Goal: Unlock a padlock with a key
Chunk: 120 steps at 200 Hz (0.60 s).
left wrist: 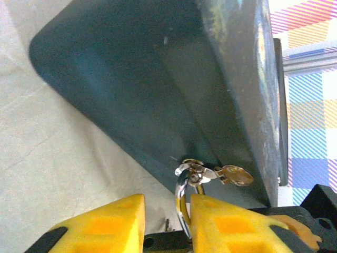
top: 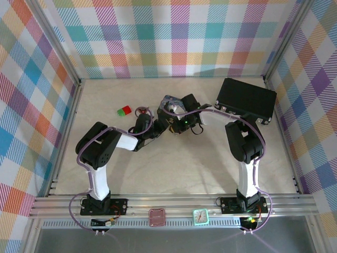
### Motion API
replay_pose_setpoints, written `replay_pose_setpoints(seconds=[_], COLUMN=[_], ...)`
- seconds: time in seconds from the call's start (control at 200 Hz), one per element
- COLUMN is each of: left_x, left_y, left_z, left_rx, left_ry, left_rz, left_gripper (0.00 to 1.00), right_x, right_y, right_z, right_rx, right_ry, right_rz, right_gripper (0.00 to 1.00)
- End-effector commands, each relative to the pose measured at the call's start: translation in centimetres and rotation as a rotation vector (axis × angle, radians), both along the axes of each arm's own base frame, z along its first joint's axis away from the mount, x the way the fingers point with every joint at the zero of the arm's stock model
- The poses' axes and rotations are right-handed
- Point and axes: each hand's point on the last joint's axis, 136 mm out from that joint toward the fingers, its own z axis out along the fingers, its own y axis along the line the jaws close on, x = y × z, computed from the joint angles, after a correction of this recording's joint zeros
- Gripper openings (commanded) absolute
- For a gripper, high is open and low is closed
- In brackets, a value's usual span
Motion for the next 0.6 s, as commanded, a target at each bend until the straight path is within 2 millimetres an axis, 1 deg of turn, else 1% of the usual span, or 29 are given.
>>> replay_pose_setpoints(seconds=[0.0,0.25,0.32,0.425,0.485,0.595], left_x=[1.0,1.2,1.2,1.1,1.0,1.0], left_y=[-0.6,-1.3,-1.3,-1.1,-1.1,-1.0], left_z=[0.7,0.6,0.5,0.4,0.3,0.2], left_rx=[-0.026,-0.055,-0.062,-0.06,-0.057,-0.057], left_ry=[-0.041,-0.043,-0.043,-0.044,-0.042,-0.042], left_rz=[0.015,0.014,0.016,0.023,0.026,0.031], left_gripper=[0.26,0.25,0.21,0.09,0.05,0.04], right_x=[-0.1,-0.1,-0.1,-0.1,-0.1,-0.9], right_y=[0.5,0.6,0.7,0.6,0.3,-0.6], right_z=[1.4,1.6,1.8,2.1,2.5,3.6], right_rx=[0.058,0.068,0.073,0.07,0.064,0.056], right_ry=[-0.001,0.0,-0.002,-0.005,-0.004,0.003], right_rz=[0.009,0.014,0.016,0.008,-0.011,-0.066], right_gripper=[0.0,0.0,0.0,0.0,0.1,0.32])
